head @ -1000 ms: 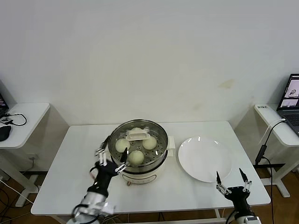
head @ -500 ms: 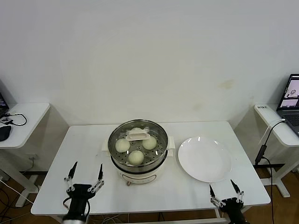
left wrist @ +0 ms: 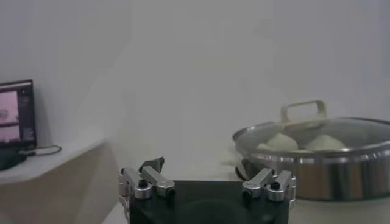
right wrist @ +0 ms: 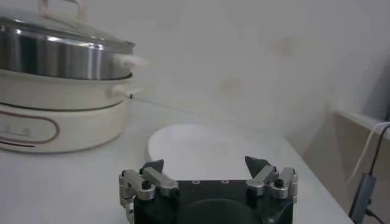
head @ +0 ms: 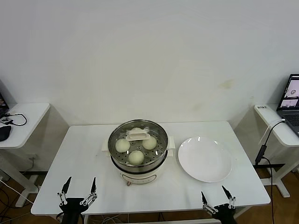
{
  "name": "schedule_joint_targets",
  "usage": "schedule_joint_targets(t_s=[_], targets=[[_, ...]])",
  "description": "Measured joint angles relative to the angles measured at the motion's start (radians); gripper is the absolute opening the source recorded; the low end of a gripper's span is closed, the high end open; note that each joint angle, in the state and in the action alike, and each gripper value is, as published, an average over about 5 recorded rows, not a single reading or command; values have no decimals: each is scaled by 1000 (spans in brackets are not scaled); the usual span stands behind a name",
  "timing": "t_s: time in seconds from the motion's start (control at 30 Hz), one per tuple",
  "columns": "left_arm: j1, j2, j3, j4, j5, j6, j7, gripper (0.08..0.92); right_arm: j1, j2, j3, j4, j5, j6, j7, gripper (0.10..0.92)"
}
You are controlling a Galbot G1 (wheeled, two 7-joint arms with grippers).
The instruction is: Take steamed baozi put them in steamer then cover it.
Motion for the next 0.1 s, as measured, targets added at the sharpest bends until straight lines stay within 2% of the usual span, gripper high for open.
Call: schedule_joint_targets(t_s=[0.1], targets=[[7,-2,-6,0,-1,-4,4,823,-6,3,-4,11,-1,-9,3,823]])
